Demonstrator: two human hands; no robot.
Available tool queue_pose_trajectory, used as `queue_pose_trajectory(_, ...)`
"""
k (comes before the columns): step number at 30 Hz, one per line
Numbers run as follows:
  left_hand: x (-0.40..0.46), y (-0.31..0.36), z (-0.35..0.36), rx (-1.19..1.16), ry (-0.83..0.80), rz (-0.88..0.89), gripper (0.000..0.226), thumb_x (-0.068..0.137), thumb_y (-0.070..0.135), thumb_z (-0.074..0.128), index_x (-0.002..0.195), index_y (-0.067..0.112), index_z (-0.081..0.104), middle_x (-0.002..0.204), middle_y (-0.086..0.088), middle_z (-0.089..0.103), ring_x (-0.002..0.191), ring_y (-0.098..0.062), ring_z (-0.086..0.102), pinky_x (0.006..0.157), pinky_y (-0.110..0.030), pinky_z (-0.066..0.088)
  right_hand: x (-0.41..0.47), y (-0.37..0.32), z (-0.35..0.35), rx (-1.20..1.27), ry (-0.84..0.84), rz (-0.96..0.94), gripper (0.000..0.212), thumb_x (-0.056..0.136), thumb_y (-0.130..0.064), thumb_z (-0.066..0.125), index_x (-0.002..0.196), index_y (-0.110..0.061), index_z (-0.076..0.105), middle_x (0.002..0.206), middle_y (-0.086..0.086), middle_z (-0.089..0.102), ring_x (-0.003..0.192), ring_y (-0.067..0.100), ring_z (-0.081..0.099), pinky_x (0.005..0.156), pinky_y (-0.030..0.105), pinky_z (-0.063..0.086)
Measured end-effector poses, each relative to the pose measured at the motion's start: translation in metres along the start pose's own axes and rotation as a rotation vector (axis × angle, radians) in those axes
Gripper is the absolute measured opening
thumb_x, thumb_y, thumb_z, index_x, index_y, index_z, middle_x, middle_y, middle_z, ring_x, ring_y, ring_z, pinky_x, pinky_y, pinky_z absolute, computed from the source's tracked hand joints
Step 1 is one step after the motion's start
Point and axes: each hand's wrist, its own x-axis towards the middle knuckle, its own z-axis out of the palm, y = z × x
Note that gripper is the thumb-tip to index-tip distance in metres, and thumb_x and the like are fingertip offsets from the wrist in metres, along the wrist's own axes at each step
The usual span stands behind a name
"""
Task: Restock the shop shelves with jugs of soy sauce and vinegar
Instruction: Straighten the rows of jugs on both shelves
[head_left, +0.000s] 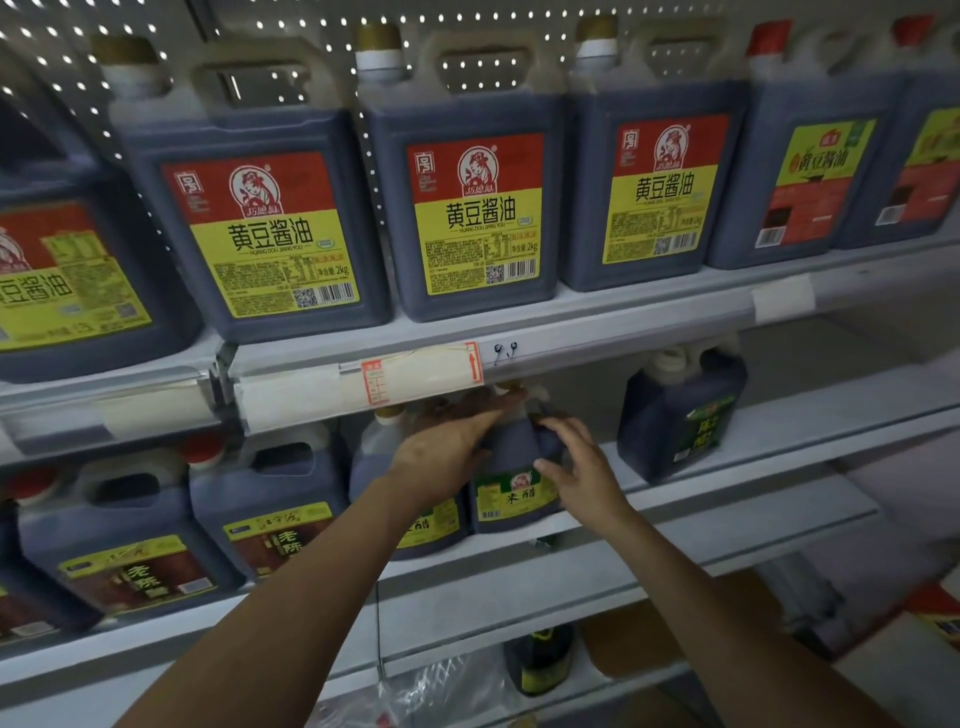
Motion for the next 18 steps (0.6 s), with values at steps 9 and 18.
queue_pose_trajectory(9,-0.003,0.018,0.012,0.203,0.211,-0.028,0.052,0.091,0.034,0.067,0.139,0.032,0.046,0.106,-0.011,0.064,0.092,-0.036,0.065,0.065,-0.041,0.051,-0.006,-0.003,-0.021,-0.035,-0.103,-0.068,0.052,0.098,-0.014,0.068,0.146,-0.025,0.049,0.144,-0.006,0.042,0.128,0.001,0.049,0.103,0.012,0.042)
queue_pose_trajectory(18,0.084,0.120,0.057,0.140,0.256,0.090,0.058,0.088,0.031,0.064,0.142,0.028,0.042,0.124,-0.015,0.055,0.101,-0.038,0.060,0.079,-0.044,0.049,0.001,0.065,-0.193,-0.323,0.287,-0.032,0.039,0.089,-0.021,0.079,0.124,-0.021,0.062,0.128,0.005,0.050,0.105,0.026,0.061,0.081,0.032,0.050)
